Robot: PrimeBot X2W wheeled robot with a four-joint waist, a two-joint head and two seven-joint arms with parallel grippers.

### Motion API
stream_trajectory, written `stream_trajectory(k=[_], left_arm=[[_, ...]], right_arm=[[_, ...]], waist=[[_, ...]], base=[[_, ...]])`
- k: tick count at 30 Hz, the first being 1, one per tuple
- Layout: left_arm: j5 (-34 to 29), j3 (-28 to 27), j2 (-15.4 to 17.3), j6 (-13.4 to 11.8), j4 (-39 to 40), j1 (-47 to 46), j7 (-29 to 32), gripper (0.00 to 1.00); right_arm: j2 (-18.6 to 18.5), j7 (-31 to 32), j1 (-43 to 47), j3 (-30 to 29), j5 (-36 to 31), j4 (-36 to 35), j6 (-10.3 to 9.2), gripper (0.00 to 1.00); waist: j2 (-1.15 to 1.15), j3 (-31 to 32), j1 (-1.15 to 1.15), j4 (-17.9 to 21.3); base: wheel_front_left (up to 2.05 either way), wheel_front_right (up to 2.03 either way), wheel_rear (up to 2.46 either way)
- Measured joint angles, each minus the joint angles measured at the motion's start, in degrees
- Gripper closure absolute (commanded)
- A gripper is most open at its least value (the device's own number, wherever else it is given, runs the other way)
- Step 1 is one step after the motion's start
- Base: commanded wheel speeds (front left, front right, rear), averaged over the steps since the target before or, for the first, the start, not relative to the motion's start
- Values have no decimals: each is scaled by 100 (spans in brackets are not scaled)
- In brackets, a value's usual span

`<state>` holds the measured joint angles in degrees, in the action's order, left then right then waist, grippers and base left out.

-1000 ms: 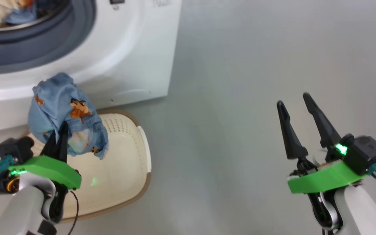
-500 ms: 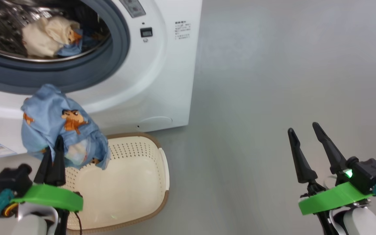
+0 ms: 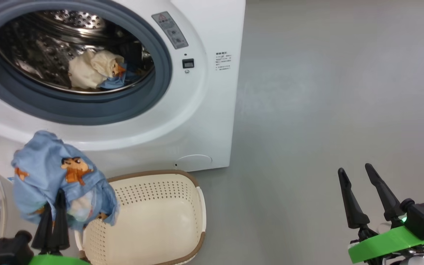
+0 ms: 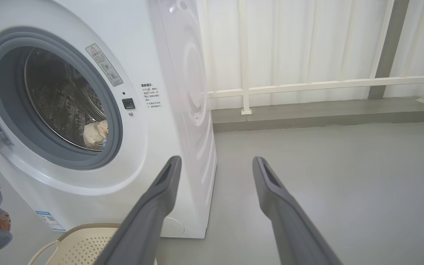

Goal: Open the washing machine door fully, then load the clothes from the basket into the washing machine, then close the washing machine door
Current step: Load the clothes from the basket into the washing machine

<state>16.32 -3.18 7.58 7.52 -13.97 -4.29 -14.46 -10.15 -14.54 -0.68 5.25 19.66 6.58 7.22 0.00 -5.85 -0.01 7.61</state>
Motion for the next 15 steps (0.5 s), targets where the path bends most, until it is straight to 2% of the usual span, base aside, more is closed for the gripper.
stream_trajectory(k=[6,15], left_arm=[[-134,-85,-67,0,320,265,0,100],[-129,-105,-116,0,378,309,0,100]], right_arm=[[-26,0,43,-15,0,-14,0,0],[-36,0,135,-12,0,-48,0,0]], waist=[[0,85,0,-121],[0,73,0,-119]], base=[[0,0,0],[0,0,0]])
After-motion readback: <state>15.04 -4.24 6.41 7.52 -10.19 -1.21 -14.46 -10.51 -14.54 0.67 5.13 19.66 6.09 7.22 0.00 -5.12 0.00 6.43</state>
